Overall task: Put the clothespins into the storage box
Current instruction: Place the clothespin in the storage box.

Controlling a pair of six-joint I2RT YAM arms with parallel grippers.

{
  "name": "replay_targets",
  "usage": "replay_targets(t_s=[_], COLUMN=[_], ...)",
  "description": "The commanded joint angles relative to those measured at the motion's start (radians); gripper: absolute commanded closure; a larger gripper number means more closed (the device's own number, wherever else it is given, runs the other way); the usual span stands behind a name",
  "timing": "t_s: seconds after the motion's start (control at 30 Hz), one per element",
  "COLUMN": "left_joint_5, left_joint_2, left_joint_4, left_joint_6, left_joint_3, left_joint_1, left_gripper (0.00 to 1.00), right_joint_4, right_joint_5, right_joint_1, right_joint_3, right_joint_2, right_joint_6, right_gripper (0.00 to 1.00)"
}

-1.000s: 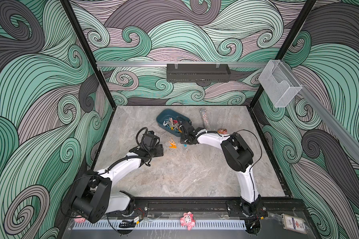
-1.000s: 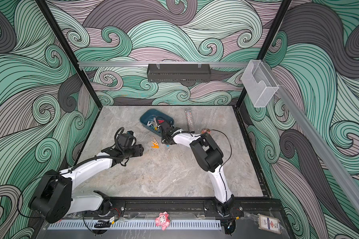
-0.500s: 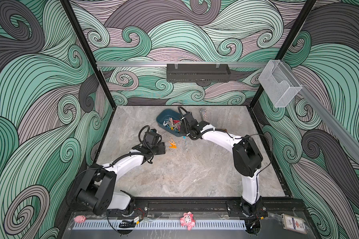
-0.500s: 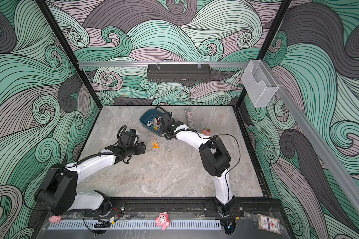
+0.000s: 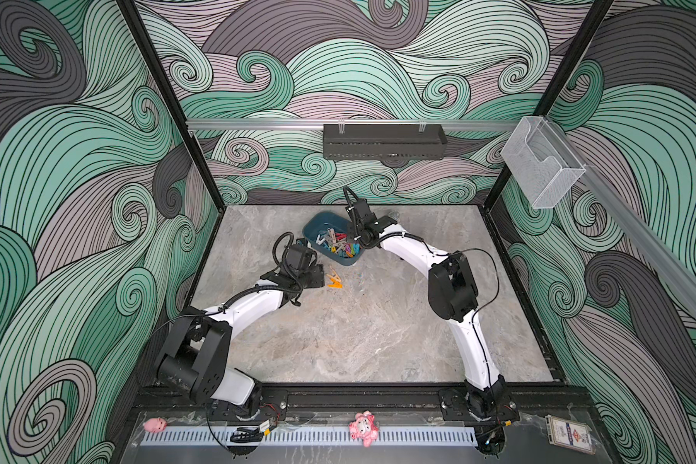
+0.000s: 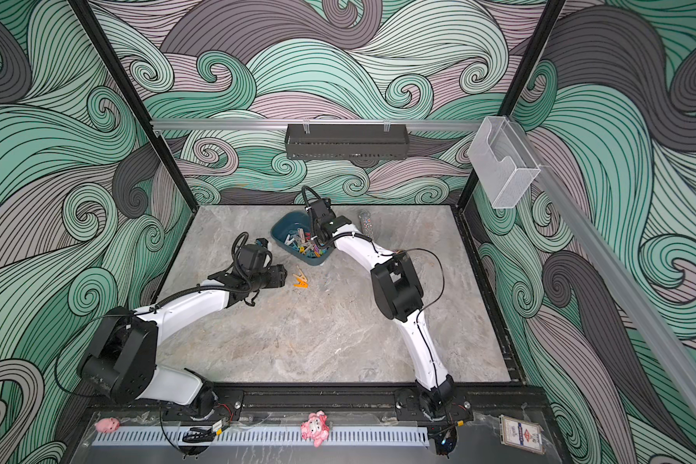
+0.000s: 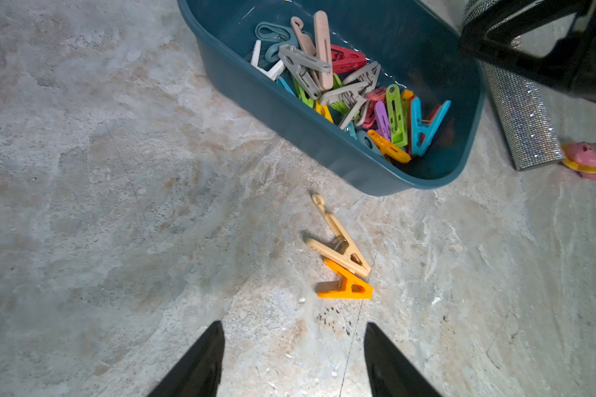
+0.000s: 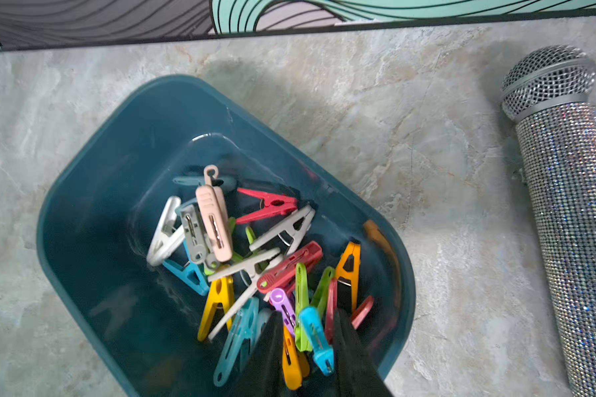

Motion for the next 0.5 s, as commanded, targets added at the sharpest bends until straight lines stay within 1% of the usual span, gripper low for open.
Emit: replay_targets(t_s=[0.0, 0.07, 0.13, 0.3, 0.47], left_joint_5=[-0.049, -0.076, -0.111, -0.221, -0.296], left_joint_2=[-0.017, -0.025, -0.081, -0.169, -0.31], left_joint_4=[-0.03, -0.045, -0.055, -0.155, -0.183], left_joint_6=[0.024, 0.024, 0.013, -0.052, -0.133], left_joint_3=[0.036, 0.029, 0.016, -0.02, -0.156], left_joint_1=[-0.006, -0.006, -0.006, -0.004, 0.0], left_gripper=[0.33, 0.33, 0.33, 0.31, 0.28], right_joint_4=[-0.038, -0.034, -0.021, -0.012, -0.031], right_joint_5=[0.012, 0.0, -0.013, -0.083, -0.136], right_joint_1=[0.012, 0.022, 0.045, 0.134, 0.203], right_joint_3=[0.01, -0.034, -0.09, -0.252, -0.327], right_joint_2=[-0.049, -0.089, -0.135, -0.223, -0.22], right_joint_6=[-0.019, -0.026, -0.038, -0.081, -0.111], right_gripper=[0.69, 0.69, 0.69, 0.71, 0.7])
